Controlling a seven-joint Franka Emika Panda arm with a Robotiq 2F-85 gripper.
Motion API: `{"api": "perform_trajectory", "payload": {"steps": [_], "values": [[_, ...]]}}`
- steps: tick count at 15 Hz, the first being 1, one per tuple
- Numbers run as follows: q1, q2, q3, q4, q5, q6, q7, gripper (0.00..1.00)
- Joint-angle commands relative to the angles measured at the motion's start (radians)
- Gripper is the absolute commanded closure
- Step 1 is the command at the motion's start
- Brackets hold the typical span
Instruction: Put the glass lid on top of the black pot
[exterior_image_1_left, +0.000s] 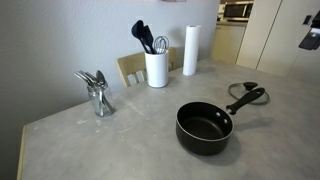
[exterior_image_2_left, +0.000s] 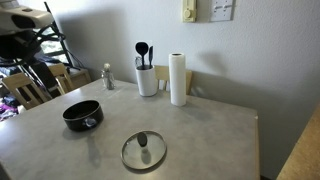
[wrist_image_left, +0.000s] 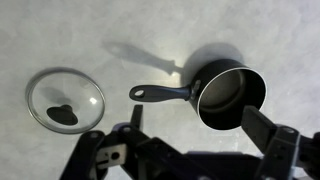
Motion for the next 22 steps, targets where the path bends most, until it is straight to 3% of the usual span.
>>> {"api": "perform_trajectory", "payload": {"steps": [1, 5, 9, 10, 13, 22], "values": [[-0.027, 0.027, 0.002, 0.019, -0.124, 0.023, -0.090, 0.00], [-0.027, 0.062, -0.073, 0.061, -0.262, -0.007, -0.285, 0.00], [0.043, 0.114, -0.266, 0.088, -0.278, 0.026, -0.607, 0.00], [-0.012, 0.059, -0.171, 0.051, -0.247, 0.012, -0.500, 0.00], [-0.009, 0.091, -0.228, 0.069, -0.242, 0.014, -0.610, 0.00], [-0.006, 0.155, -0.206, 0.099, -0.290, 0.036, -0.654, 0.00]]}}
